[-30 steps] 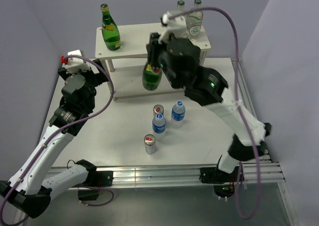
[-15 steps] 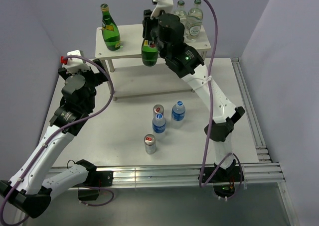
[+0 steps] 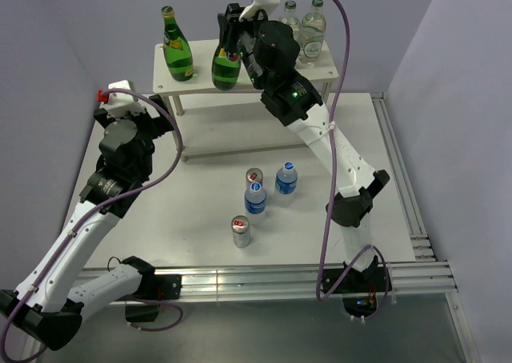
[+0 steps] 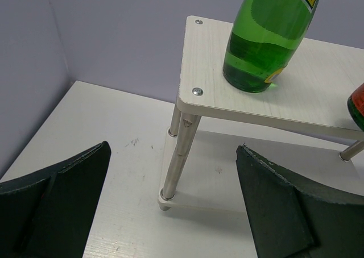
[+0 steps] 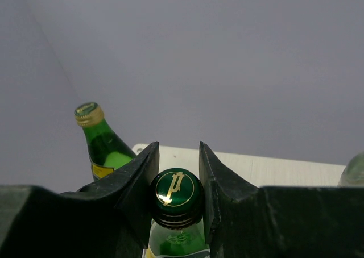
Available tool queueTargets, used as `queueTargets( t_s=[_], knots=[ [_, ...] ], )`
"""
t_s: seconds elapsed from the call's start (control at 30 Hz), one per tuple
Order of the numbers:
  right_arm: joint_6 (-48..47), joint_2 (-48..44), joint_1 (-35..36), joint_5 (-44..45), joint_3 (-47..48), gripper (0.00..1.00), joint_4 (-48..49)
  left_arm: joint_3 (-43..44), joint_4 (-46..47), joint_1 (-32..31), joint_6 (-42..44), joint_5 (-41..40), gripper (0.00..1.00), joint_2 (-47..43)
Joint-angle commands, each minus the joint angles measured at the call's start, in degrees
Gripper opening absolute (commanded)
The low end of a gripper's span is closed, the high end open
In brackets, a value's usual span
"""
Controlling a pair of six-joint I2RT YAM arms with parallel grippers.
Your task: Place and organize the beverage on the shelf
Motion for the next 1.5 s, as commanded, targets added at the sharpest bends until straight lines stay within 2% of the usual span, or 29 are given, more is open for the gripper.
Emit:
queueTargets(
  t_s=[0.0,0.17,0.47,0.87,1.47],
  knots=[
    [-0.36,-1.24,-0.70,-1.12,4.61,0.00,15.20,0.05,1.22,0.41,-0.71,1.28,0.99,-0.09],
    [-0.44,1.58,-2.01,-0.95,4.01,0.00,17.39,-0.13,1.22,0.59,-0.71,1.11,0.99,0.17],
    [-7.47,7.03,-2.63,0.63,4.00,0.00,23.54,-0.04,0.69,0.76,-1.15,1.99,0.99,1.58],
    [-6.07,11.86,-2.98,-1.83,2.25,0.00,28.28,0.05,0.43,1.64,-1.50,2.16,0.99,2.02],
    [-10.55,19.06,-1.14,-2.62,-1.36,0.00,40.32,-0.13,0.52,1.82,-1.15,1.73,0.99,2.28]
  ],
)
